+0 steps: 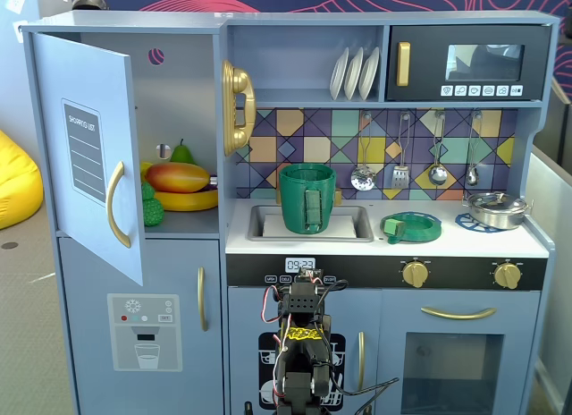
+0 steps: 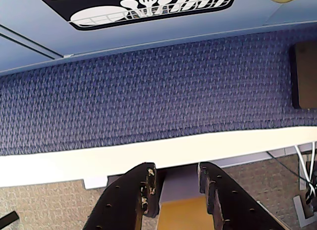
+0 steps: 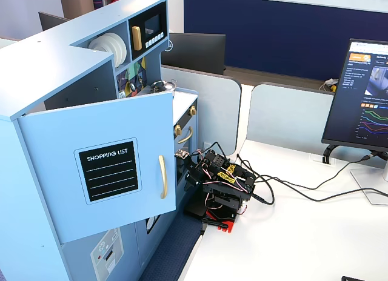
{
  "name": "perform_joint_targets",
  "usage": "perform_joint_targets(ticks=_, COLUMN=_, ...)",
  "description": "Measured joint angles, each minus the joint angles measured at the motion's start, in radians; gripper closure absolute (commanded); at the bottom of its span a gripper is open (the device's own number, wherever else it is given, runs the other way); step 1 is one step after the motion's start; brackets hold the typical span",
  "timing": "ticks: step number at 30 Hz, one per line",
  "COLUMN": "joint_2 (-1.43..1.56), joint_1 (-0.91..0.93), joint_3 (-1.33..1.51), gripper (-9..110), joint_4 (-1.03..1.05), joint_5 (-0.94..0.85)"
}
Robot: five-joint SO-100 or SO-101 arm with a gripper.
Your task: Close the left cabinet door
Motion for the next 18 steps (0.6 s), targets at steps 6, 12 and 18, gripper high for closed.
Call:
perform_joint_targets(ticks=6, joint_2=-0.003, joint_1=-0.117, joint_3=0.032, gripper=101, joint_4=-0.071, joint_5=0.000)
perform_joint_targets(ticks=12, joint_2=-0.071, joint_1=-0.439, joint_3=-0.046, gripper=101, joint_4=-0.225, joint_5=0.034)
perform_joint_targets(ticks=18, joint_2=-0.120, joint_1=-0.752, joint_3=-0.242, gripper=102, joint_4=-0.345, joint_5=0.043)
